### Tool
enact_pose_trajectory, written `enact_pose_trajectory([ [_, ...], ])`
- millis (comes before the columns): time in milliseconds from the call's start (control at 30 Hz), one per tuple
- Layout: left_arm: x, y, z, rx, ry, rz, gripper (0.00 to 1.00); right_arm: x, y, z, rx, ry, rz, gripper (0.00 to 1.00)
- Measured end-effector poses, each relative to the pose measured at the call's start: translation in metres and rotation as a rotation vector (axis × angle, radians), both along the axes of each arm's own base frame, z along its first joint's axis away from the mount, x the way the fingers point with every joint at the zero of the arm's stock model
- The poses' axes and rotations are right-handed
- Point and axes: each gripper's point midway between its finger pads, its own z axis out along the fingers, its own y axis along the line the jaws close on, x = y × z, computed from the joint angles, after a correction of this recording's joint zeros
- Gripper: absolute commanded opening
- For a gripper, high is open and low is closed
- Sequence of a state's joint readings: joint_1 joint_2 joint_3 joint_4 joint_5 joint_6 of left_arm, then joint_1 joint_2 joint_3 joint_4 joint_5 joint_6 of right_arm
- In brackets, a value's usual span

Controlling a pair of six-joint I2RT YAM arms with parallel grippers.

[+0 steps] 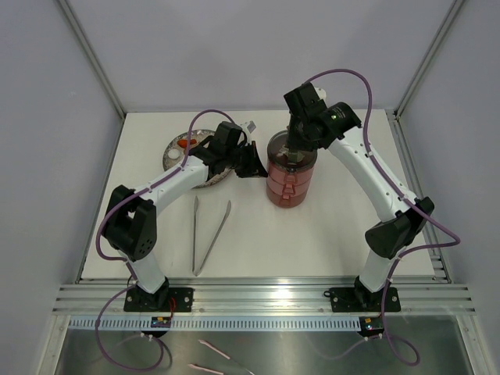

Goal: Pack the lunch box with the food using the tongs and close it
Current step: Adjust the box lid on the packing box.

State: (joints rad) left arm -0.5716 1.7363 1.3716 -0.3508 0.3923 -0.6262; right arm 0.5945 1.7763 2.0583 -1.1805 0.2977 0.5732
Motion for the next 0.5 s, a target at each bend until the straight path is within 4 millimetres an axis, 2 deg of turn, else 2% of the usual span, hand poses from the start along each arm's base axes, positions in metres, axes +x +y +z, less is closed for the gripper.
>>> enact_pose_trajectory([
  [500,-0.0002,-0.0002,0.0000,0.000,0.000,-0.001,0.00,0.0000,-0.0008,-0.0007,0.002,-0.011,-0.003,0.00],
])
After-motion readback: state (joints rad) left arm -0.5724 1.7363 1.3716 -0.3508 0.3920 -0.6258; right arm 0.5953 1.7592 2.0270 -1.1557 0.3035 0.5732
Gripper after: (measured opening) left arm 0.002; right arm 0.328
